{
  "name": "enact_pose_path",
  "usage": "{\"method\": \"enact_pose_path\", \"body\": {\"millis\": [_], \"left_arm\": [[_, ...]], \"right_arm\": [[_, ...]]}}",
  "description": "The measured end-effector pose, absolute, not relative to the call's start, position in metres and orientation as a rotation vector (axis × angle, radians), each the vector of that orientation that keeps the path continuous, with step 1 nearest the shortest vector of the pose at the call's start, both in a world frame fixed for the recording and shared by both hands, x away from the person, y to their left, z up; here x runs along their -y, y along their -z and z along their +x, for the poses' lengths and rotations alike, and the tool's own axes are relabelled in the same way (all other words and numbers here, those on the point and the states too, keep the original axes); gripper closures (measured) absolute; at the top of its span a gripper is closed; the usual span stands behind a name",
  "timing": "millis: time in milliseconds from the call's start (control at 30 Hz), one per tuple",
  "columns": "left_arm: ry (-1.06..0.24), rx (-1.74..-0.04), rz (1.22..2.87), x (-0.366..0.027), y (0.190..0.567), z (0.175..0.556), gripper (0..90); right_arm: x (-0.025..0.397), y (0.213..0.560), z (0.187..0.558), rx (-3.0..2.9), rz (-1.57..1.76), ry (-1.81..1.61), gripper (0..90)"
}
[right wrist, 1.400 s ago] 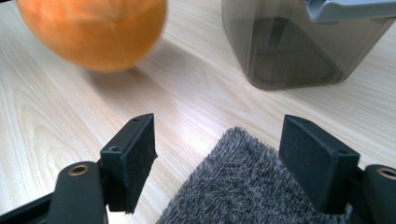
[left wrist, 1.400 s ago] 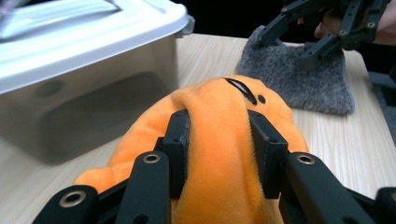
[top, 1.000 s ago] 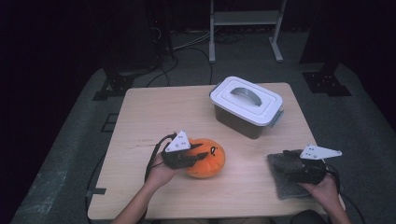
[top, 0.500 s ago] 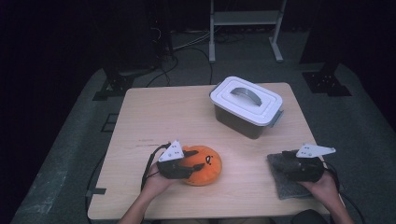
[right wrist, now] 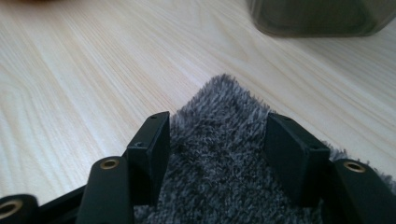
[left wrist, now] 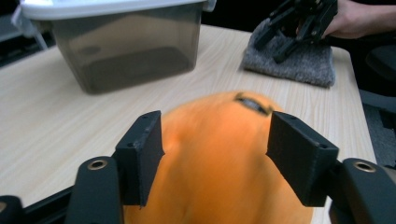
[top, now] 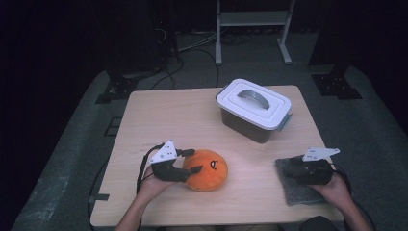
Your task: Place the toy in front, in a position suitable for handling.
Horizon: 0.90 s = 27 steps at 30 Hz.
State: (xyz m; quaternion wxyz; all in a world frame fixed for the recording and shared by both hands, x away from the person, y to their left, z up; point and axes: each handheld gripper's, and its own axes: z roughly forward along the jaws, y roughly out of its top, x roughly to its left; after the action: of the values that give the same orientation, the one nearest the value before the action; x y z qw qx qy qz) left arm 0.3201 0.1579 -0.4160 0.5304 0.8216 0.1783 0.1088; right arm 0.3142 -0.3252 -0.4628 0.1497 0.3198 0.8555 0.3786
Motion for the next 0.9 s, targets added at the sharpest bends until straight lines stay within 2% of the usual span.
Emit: {"method": "enact_pose_path", "body": {"millis": [267,333,467,533,667,700,767,900], "left_arm": [[-0.167,-0.457,1.961,-0.160,0.427,0.328,32.6],[-0.108,-0.460,1.967,-0.159,0.431,0.329,30.3],[-0.098,-0.456,1.969,-0.158,0.436,0.328,27.7],[-0.099,-0.449,1.973,-0.158,0.436,0.327,26.9],[-0.116,-0.429,1.988,-0.157,0.437,0.326,26.2],[-0.120,-0.430,1.992,-0.157,0.437,0.326,26.3],[-0.127,-0.445,1.997,-0.156,0.437,0.327,27.2],[-0.143,-0.463,2.007,-0.153,0.437,0.324,34.4]], "right_arm": [[0.326,0.479,0.314,-2.461,0.955,-1.070,41.3],[0.327,0.480,0.315,-2.461,0.954,-1.083,41.0],[0.328,0.481,0.314,-2.451,0.961,-1.092,41.4],[0.327,0.482,0.313,-2.447,0.970,-1.098,46.3],[0.324,0.479,0.311,-2.463,0.995,-1.102,71.1],[0.322,0.478,0.312,-2.484,1.009,-1.099,74.9],[0.320,0.475,0.314,-2.513,1.015,-1.070,78.2],[0.316,0.469,0.317,-2.535,1.002,-1.099,79.2]]}}
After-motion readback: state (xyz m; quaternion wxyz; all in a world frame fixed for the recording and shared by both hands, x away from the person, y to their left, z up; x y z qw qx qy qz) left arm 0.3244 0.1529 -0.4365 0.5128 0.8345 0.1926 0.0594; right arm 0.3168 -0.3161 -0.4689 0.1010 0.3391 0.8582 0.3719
